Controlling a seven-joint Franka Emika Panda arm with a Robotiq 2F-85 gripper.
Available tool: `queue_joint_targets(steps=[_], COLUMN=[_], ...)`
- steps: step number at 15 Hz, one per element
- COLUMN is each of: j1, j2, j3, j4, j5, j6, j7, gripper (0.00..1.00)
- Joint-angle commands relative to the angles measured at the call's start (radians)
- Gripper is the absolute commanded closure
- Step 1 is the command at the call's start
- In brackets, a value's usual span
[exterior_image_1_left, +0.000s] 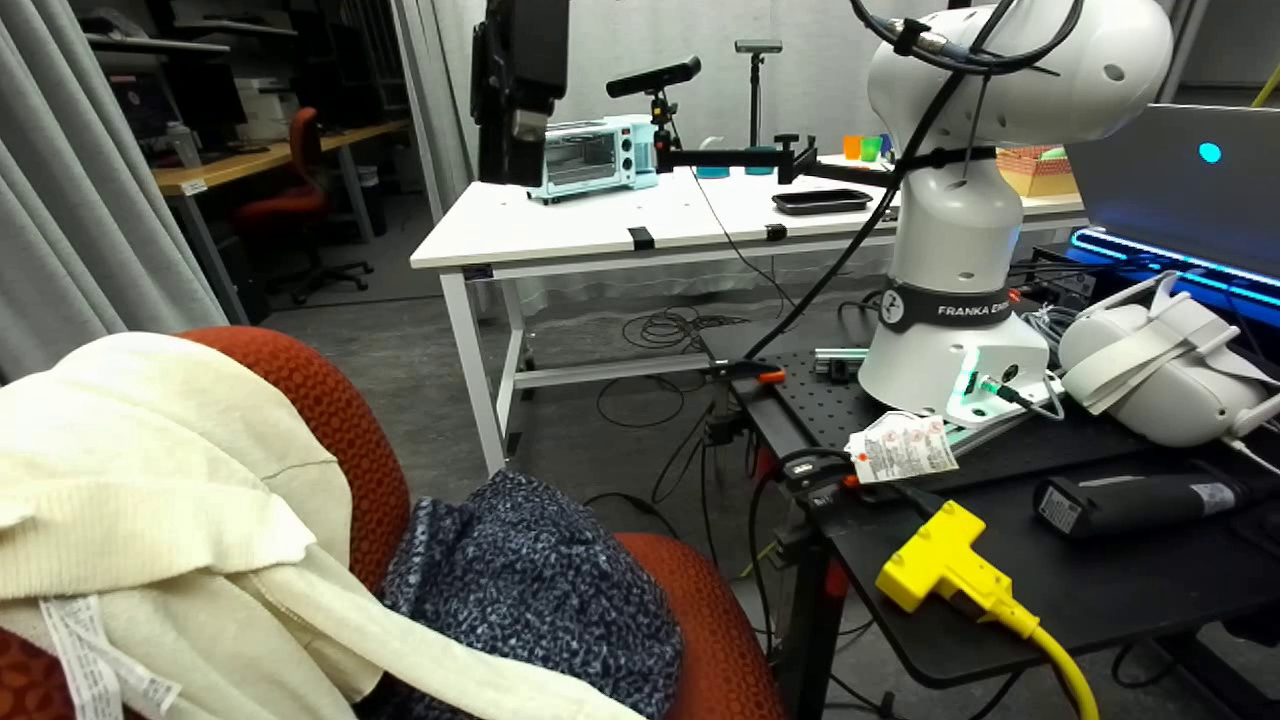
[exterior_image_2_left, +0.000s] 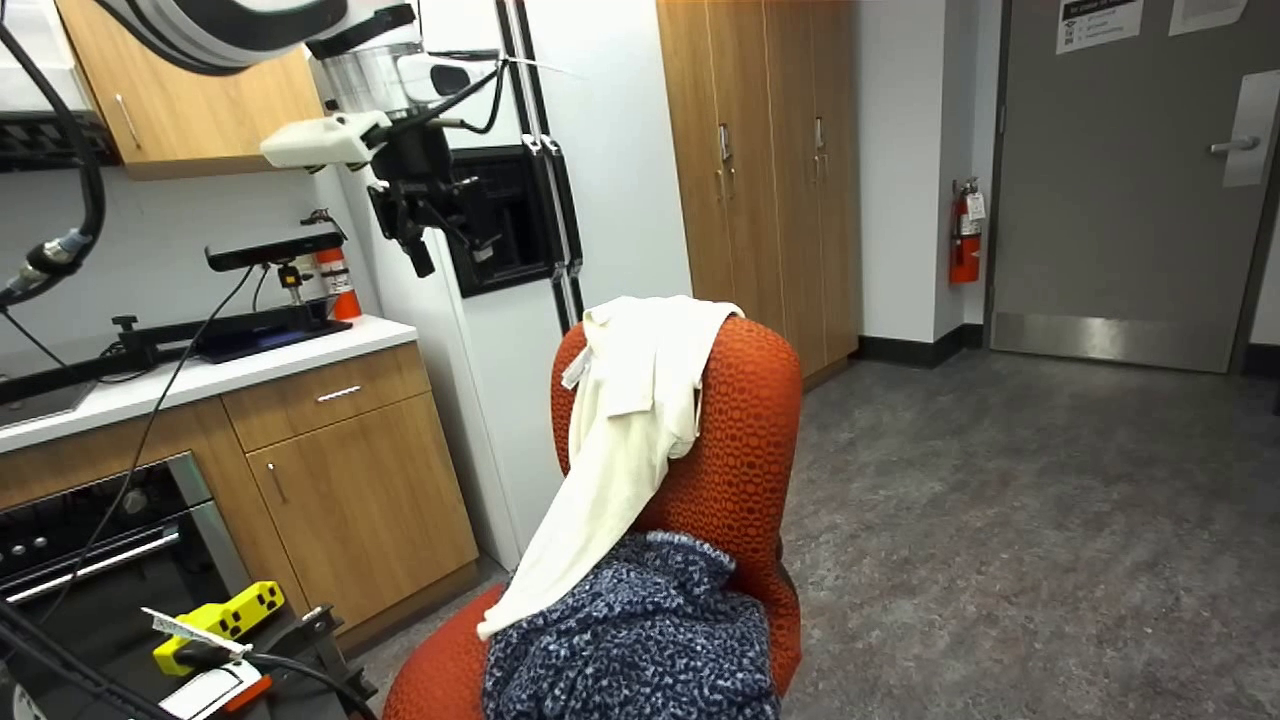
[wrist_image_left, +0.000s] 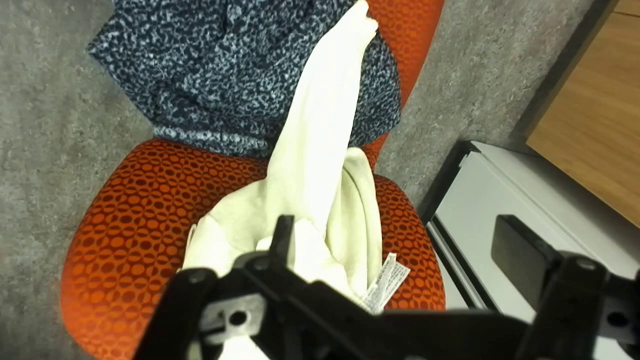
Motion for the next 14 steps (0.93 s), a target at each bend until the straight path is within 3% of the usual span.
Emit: queue_joint_targets(steps=[1,9,14], j1=[-0.008,-0.008,-0.020], j2=[0.129,0.469,0.651], j3=[0.015,0.070,0.071], j4=[0.093,0.358,0.526], j5=[-0.033,-0.116,-0.235], j6=[0.114,0.266,0.347], j7=[-0.005,0.018,0.044], gripper=[0.00,0.00,0.00])
